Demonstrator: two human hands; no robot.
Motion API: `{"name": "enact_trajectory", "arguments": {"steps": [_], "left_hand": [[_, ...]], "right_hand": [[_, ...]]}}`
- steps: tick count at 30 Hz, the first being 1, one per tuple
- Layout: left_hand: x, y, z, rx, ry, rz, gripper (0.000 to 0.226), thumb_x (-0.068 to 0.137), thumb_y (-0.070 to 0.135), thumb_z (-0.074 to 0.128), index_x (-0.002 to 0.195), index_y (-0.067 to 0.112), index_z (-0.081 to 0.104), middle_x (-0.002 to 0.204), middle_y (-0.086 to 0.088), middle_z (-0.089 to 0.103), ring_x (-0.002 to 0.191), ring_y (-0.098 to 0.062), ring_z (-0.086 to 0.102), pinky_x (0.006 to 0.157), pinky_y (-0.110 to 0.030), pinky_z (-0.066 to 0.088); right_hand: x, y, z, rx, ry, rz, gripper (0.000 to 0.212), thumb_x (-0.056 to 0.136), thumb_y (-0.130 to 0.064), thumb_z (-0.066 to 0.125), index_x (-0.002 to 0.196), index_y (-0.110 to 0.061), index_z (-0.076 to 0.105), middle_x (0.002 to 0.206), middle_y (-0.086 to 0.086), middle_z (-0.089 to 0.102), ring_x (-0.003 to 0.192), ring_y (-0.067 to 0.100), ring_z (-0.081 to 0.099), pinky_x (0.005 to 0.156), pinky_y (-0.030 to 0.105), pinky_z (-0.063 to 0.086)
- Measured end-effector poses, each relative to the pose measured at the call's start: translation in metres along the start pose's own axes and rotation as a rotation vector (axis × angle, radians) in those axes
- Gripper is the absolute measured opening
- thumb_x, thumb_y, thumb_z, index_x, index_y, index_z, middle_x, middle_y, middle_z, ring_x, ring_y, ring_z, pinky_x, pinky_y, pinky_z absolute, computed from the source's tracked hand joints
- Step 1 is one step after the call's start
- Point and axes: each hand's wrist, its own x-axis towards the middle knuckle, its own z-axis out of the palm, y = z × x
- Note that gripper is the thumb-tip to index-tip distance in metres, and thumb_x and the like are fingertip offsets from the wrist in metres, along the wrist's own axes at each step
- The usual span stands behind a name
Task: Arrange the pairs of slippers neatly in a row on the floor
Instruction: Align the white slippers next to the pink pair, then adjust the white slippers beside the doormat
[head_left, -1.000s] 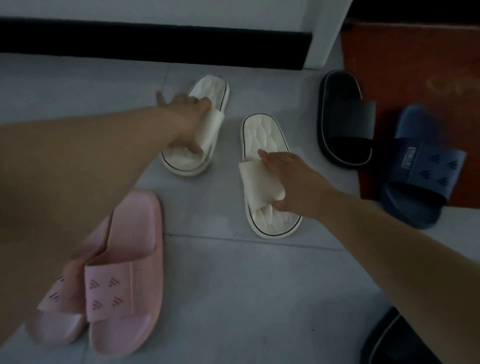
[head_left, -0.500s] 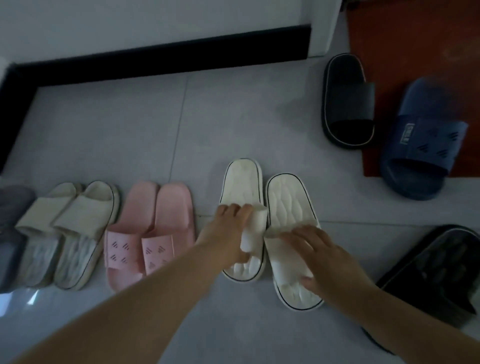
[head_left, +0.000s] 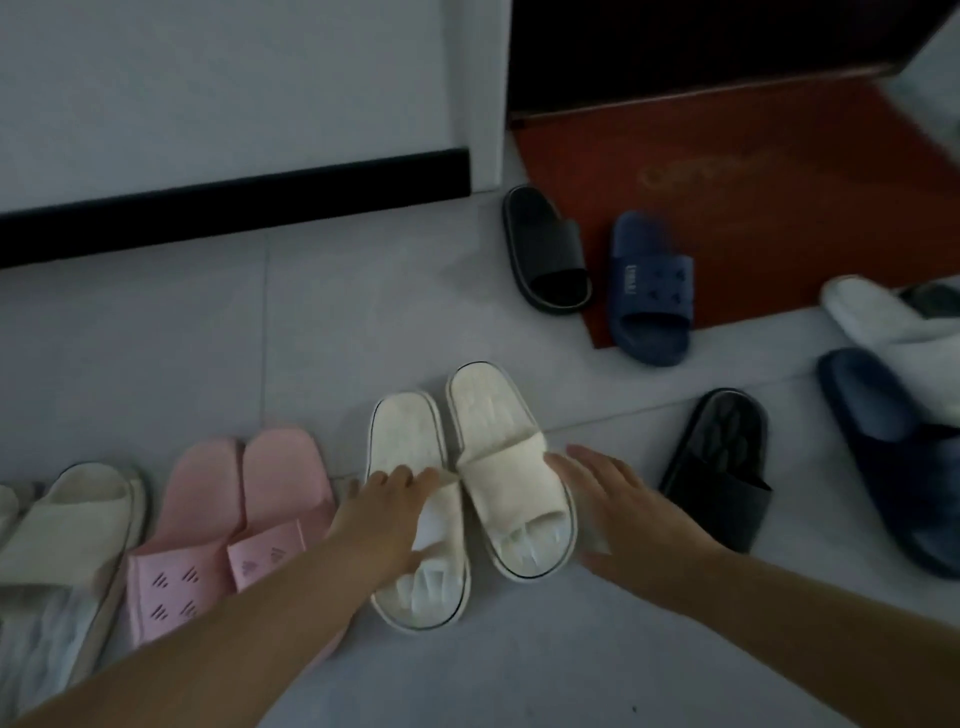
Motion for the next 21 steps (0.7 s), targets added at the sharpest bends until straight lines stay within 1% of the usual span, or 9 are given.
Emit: {"name": "enact_trajectory", "arguments": {"steps": [2,4,6,9,12,14,17,19,21], "left_hand": [[-0.006,0.001,0.007,-0.002,-0.011,0.03,0.075,0.074,0.048,0.062,0.135,0.03,0.021,0.13,-0.003,0.039,0.119,-0.027,0.041,0.102,-0.047,0.032],[-0.006,0.003,0.004,0.015,0.024,0.024,0.085,0.071,0.054,0.062,0.139,0.031,0.015,0.136,-0.002,0.035,0.126,-0.028,0.037,0.108,-0.052,0.022],[-0.002,0.01,-0.005,0.0,0.062,0.004,0.101,0.068,0.057,0.064,0.143,0.027,0.004,0.144,-0.003,0.028,0.133,-0.028,0.031,0.112,-0.053,0.013],[0.01,0.021,-0.021,-0.15,0.157,0.017,0.106,0.067,0.056,0.066,0.144,0.028,-0.001,0.147,-0.002,0.027,0.136,-0.027,0.028,0.114,-0.052,0.009],[0.025,0.035,-0.036,-0.24,0.251,0.032,0.102,0.069,0.052,0.066,0.144,0.031,-0.001,0.146,-0.001,0.032,0.135,-0.025,0.03,0.115,-0.051,0.006],[0.032,0.049,-0.046,-0.255,0.253,0.026,0.101,0.071,0.049,0.066,0.143,0.031,-0.002,0.144,-0.001,0.035,0.134,-0.026,0.032,0.116,-0.049,0.008],[0.052,0.079,-0.063,-0.265,0.229,0.017,0.103,0.073,0.047,0.067,0.144,0.028,-0.004,0.146,-0.001,0.034,0.134,-0.027,0.033,0.115,-0.047,0.012],[0.073,0.103,-0.074,-0.243,0.217,0.027,0.103,0.074,0.045,0.067,0.144,0.028,-0.007,0.147,-0.001,0.033,0.135,-0.025,0.031,0.116,-0.048,0.008],[0.097,0.125,-0.084,-0.269,0.205,0.016,0.104,0.074,0.043,0.067,0.144,0.029,-0.008,0.147,-0.001,0.033,0.136,-0.025,0.03,0.118,-0.048,0.005]], "right_hand": [[-0.042,0.008,-0.016,0.018,-0.037,0.097,0.087,0.081,-0.035,0.059,0.142,-0.038,-0.002,0.153,-0.013,0.006,0.141,0.013,0.015,0.111,0.028,0.024],[-0.081,0.017,-0.031,0.017,-0.089,0.201,0.081,0.081,-0.033,0.059,0.142,-0.036,0.006,0.149,-0.014,0.014,0.135,0.013,0.026,0.106,0.026,0.03],[-0.104,0.027,-0.047,-0.005,-0.158,0.262,0.077,0.081,-0.033,0.06,0.142,-0.033,0.013,0.146,-0.011,0.021,0.128,0.013,0.035,0.102,0.025,0.036],[-0.107,0.052,-0.063,-0.023,-0.257,0.333,0.074,0.082,-0.035,0.063,0.141,-0.028,0.02,0.144,-0.005,0.028,0.123,0.014,0.04,0.101,0.027,0.038],[-0.095,0.092,-0.069,-0.044,-0.282,0.378,0.081,0.079,-0.037,0.066,0.143,-0.025,0.017,0.144,0.001,0.032,0.127,0.018,0.036,0.104,0.032,0.037],[-0.086,0.117,-0.069,-0.083,-0.309,0.355,0.094,0.076,-0.043,0.068,0.145,-0.023,0.008,0.147,0.004,0.027,0.133,0.02,0.029,0.108,0.033,0.033],[-0.065,0.142,-0.056,-0.237,-0.344,0.176,0.108,0.073,-0.053,0.066,0.147,-0.022,-0.006,0.156,0.002,0.008,0.141,0.022,0.012,0.115,0.033,0.013],[-0.038,0.156,-0.053,-0.25,-0.278,0.057,0.11,0.072,-0.061,0.062,0.147,-0.02,-0.008,0.157,0.001,0.001,0.143,0.022,0.004,0.116,0.034,0.006],[0.0,0.17,-0.067,-0.182,-0.124,0.02,0.106,0.073,-0.065,0.057,0.147,-0.019,-0.005,0.157,0.001,0.002,0.143,0.022,0.005,0.116,0.035,0.007]]}}
